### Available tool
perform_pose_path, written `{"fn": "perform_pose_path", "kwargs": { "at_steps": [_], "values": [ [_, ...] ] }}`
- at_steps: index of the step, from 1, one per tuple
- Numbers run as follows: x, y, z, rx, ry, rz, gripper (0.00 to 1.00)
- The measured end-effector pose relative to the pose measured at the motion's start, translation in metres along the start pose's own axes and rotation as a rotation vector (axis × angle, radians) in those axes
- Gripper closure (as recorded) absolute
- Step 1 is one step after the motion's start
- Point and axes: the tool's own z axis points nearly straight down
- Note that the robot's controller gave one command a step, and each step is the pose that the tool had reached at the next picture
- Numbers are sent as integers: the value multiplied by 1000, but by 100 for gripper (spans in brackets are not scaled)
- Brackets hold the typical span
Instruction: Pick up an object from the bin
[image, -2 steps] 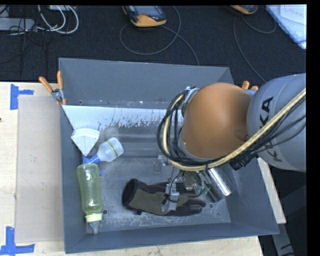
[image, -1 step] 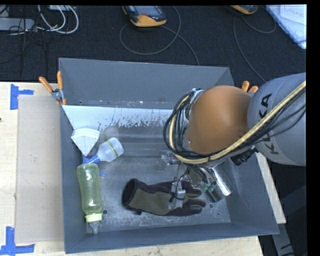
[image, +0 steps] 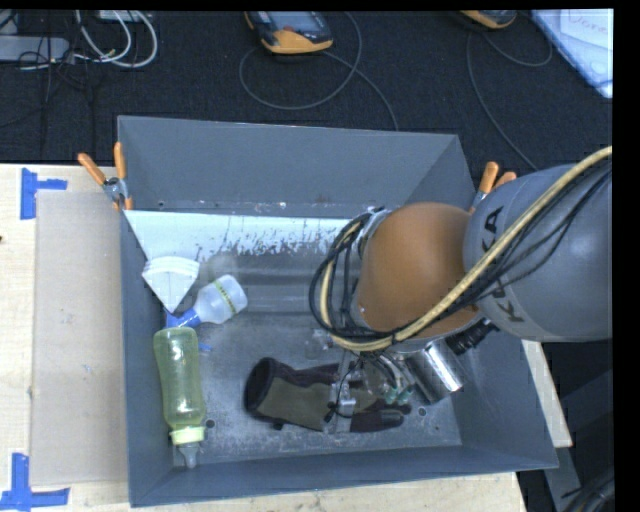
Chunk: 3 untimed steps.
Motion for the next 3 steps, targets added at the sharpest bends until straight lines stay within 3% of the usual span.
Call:
{"fn": "perform_pose_path", "kwargs": {
  "at_steps": [1,2,3],
  "values": [
    [7,14,18,-4,6,8,0],
    [-13,17,35,-2,-1,-294,0],
    [-29,45,80,-4,1,-372,0]
  ]
}}
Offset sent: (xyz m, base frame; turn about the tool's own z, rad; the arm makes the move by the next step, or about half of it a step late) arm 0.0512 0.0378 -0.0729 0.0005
